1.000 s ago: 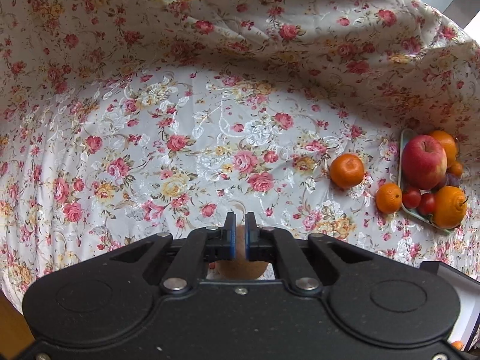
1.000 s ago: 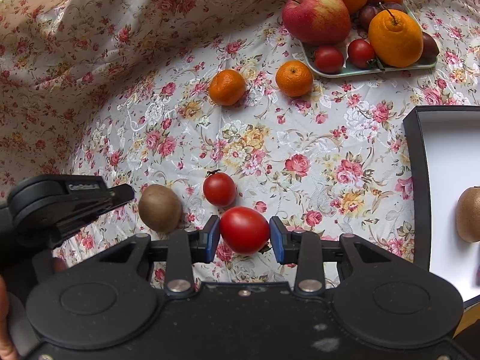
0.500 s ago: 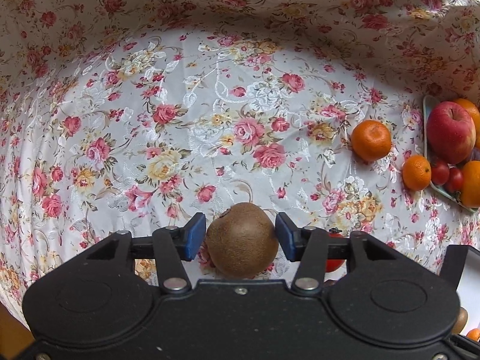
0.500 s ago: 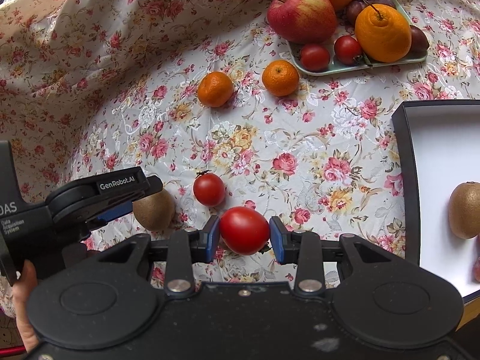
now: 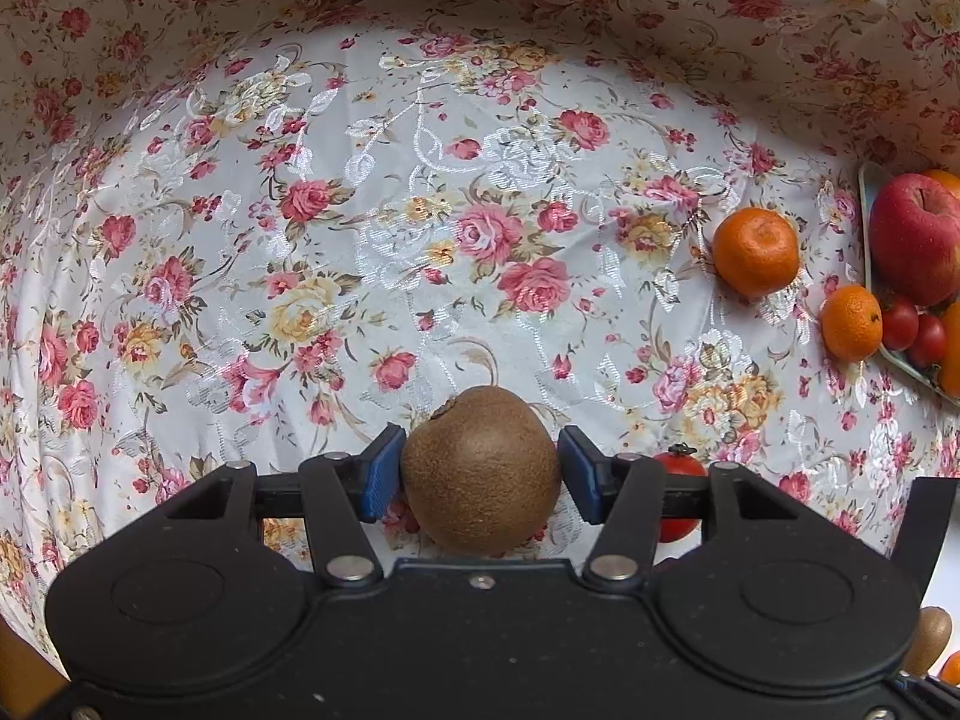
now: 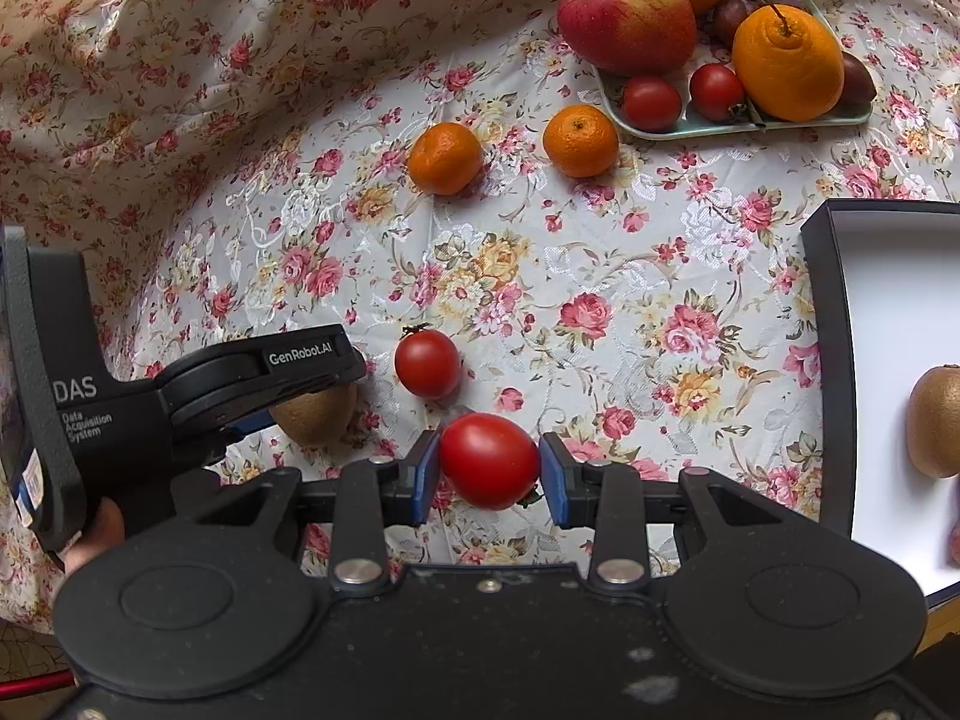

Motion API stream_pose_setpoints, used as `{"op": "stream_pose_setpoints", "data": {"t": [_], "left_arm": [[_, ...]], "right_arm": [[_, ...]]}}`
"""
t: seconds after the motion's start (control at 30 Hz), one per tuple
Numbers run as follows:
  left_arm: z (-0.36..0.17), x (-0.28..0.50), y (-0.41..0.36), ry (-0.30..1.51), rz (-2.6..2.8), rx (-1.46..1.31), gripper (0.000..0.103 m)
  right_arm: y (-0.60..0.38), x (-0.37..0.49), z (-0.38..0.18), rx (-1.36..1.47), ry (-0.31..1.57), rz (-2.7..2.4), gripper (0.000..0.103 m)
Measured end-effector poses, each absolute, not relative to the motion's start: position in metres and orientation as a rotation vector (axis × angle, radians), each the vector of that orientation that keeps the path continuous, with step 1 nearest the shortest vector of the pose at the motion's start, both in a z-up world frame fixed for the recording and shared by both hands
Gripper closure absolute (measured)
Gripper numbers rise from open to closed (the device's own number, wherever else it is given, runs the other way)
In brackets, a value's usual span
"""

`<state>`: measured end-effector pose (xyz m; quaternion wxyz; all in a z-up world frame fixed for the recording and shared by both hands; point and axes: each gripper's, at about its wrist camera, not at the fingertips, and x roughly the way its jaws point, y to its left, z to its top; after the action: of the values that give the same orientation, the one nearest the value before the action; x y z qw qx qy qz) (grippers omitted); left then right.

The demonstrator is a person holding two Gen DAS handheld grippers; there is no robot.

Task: Organize fruits
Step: 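Lift the kiwi with the left tool while the right tool keeps holding the tomato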

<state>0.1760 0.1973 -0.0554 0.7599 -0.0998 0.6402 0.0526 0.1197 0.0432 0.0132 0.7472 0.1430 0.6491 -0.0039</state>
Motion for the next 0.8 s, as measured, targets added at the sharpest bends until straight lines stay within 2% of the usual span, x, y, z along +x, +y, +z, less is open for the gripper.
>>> {"op": "stream_pose_setpoints", "data": {"t": [0.17, 0.43, 0.8], "left_arm": [[-0.052, 0.174, 0.2, 1.387, 0.132, -0.219, 0.044], [-0.015, 0.169, 0.192, 1.323, 0.136, -0.227, 0.044], [0.021, 0.156, 0.121, 1.273, -0.032, -0.163, 0.044]], "right_arm": [[0.044, 0.12, 0.013, 0.308, 1.417, -0.004, 0.065], [0.027, 0.121, 0.022, 0.335, 1.384, -0.03, 0.065], [-0.046, 0.12, 0.036, 0.423, 1.323, -0.16, 0.065]]}}
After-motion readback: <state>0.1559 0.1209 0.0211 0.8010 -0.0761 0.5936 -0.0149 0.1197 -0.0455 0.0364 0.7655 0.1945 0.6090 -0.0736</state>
